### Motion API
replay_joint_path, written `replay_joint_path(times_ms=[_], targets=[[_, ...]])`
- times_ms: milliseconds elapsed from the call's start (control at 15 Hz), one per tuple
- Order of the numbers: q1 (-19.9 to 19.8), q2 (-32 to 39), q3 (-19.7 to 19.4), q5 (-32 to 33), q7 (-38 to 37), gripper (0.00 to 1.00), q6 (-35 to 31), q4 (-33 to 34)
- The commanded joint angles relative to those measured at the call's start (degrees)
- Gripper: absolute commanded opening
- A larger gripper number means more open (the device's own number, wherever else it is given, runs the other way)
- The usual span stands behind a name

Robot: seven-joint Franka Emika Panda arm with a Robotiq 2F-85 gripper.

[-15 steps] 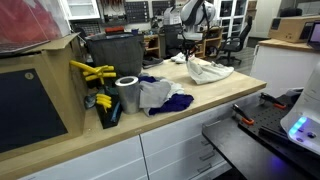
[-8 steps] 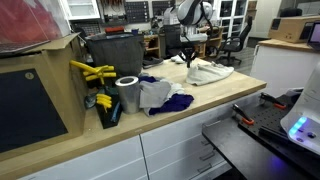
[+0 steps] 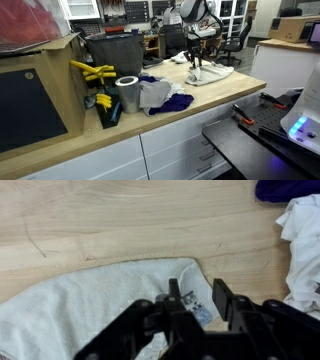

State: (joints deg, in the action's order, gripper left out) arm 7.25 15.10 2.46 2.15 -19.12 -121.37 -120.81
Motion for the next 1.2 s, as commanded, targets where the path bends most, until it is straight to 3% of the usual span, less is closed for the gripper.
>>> replay_joint_path(times_ms=[0, 267, 667, 1133], targets=[[-1.0, -3.9, -0.9, 0.2, 0.7, 0.72, -0.7, -1.6], [-4.4, -4.0, -3.3, -2.6, 0.0, 0.99, 0.3, 2.6], [-10.1, -0.4, -6.9, -5.7, 2.7, 1.0, 0.7, 10.0], [-13.2, 8.1, -8.4, -5.8, 6.3, 1.0, 5.1, 19.0]])
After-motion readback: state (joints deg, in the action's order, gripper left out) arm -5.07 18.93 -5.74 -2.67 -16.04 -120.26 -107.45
